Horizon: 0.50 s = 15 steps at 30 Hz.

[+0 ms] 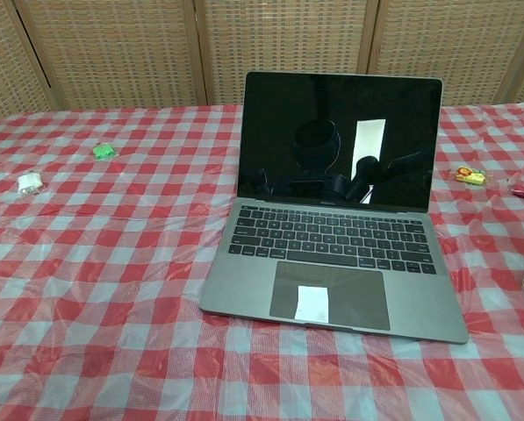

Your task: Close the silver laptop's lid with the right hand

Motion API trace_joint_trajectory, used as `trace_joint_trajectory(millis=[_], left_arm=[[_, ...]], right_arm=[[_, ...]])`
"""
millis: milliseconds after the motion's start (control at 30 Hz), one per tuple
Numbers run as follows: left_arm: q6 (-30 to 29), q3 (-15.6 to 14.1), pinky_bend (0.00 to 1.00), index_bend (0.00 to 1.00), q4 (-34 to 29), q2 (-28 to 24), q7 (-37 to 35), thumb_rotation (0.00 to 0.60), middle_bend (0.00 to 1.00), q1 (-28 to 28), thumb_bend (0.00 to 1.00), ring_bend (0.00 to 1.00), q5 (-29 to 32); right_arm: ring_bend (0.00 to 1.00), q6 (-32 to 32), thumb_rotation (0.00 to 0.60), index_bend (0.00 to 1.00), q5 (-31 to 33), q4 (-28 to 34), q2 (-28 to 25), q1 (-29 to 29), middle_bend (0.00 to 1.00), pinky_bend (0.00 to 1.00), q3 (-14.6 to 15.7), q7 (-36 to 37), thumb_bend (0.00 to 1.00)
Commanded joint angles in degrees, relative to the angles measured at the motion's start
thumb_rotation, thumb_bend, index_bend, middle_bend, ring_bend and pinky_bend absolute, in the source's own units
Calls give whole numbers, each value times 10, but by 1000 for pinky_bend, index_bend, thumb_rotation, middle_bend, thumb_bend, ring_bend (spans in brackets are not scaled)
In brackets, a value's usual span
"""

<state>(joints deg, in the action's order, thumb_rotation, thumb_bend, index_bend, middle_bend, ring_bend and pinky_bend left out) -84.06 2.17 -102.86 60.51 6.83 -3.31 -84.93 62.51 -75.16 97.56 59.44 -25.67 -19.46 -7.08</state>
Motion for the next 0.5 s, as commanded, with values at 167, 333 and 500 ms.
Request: trace_joint_trajectory(millis=[167, 333, 500], left_arm=[[39, 9, 0, 0, -4, -8, -15, 600, 0, -16, 0, 0, 40], [47, 11, 0, 0, -2, -6, -8, 600, 0, -21, 0, 0, 51], [53, 13, 0, 0, 0, -2, 0, 600, 0, -25, 0, 0, 63]], right_arm=[[143, -240, 600, 254, 194, -144, 53, -189, 222, 223, -71, 52, 1000], [181, -293, 600, 237, 277, -220, 103, -254, 223, 264, -60, 31, 1000], [223, -323, 600, 235, 343, -288, 145, -297, 246, 318, -46, 25, 1000]])
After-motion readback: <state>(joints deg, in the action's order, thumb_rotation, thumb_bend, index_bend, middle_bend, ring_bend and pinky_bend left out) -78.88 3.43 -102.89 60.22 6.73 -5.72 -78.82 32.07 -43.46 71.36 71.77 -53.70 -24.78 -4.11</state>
